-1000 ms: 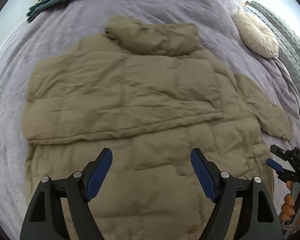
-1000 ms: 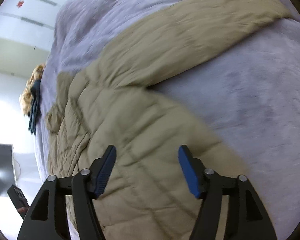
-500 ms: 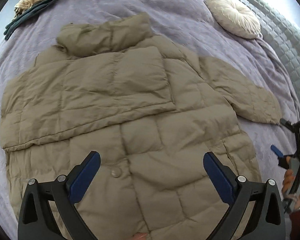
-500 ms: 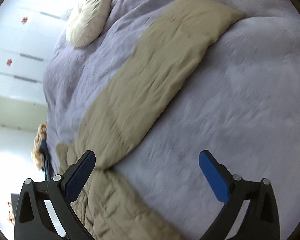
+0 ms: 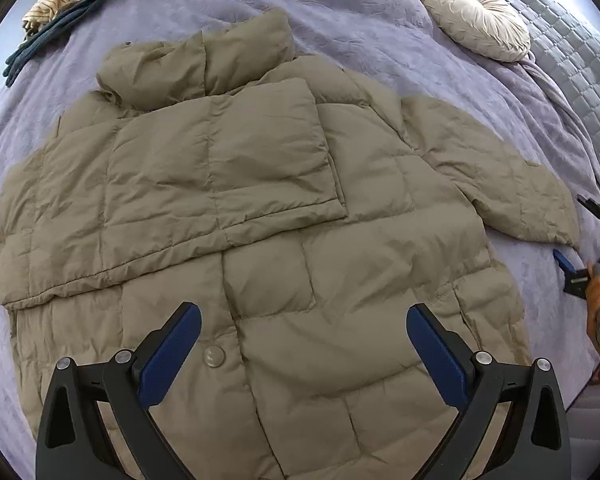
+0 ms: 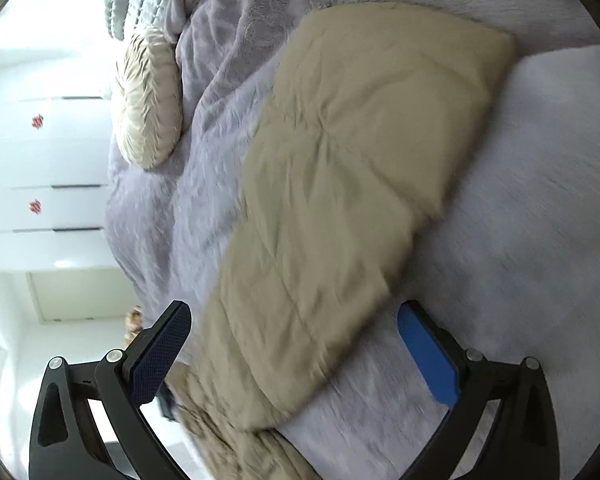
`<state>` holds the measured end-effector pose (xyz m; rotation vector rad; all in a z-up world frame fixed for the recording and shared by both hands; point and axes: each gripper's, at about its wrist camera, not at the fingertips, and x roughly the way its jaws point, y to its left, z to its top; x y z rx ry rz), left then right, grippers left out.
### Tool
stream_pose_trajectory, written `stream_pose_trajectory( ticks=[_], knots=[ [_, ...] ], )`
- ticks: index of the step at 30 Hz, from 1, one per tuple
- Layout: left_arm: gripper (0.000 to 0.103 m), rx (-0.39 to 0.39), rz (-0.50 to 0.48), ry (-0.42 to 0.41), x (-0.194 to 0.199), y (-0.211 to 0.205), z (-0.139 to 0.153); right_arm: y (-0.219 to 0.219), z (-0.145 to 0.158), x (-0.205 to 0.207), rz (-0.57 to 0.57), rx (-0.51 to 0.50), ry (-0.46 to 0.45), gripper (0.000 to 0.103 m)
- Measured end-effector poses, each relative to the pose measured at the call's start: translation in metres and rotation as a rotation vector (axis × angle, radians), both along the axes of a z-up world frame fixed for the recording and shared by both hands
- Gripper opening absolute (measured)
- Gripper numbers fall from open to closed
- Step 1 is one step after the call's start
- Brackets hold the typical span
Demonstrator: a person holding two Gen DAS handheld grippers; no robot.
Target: Fold large clothes
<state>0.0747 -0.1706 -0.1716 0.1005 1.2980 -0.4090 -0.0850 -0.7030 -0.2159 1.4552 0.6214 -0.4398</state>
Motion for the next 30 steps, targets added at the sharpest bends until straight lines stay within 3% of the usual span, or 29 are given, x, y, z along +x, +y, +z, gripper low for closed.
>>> stream_pose_trajectory(
  ticks=[3, 6, 7, 9, 14, 20, 25, 28, 30],
  knots=[
    [0.103, -0.009, 0.015, -0.016, 0.003, 0.002, 0.003, -0.011, -0.010, 0.009, -0.040, 0.064, -0.049, 0.095],
    [0.103, -0.016, 0.021, -0.036, 0.008, 0.004, 0.007, -0.015, -0.025, 0.014, -0.086, 0.177, -0.058, 0.031],
    [0.103, -0.018, 0.022, -0.042, 0.010, 0.004, 0.008, -0.015, -0.033, 0.016, -0.100, 0.233, -0.081, 0.020],
    [0.103, -0.030, 0.028, -0.056, 0.013, 0.007, 0.011, -0.014, -0.037, 0.020, -0.104, 0.266, -0.128, 0.009],
    [0.103, -0.021, 0.046, -0.070, 0.019, 0.017, 0.014, -0.001, -0.003, 0.048, 0.017, 0.197, -0.247, 0.008],
    [0.103, -0.029, 0.105, -0.062, 0.026, 0.045, 0.014, 0.044, 0.073, 0.110, 0.281, 0.045, -0.370, 0.008],
    [0.103, -0.061, 0.167, -0.045, 0.030, 0.080, 0.014, 0.126, 0.132, 0.176, 0.563, -0.142, -0.393, 0.008],
    [0.103, -0.063, 0.210, -0.093, 0.031, 0.102, 0.023, 0.207, 0.160, 0.216, 0.789, -0.355, -0.339, 0.009],
    [0.103, -0.060, 0.256, -0.140, 0.034, 0.121, 0.030, 0.265, 0.162, 0.235, 0.925, -0.477, -0.288, 0.009]
  ],
)
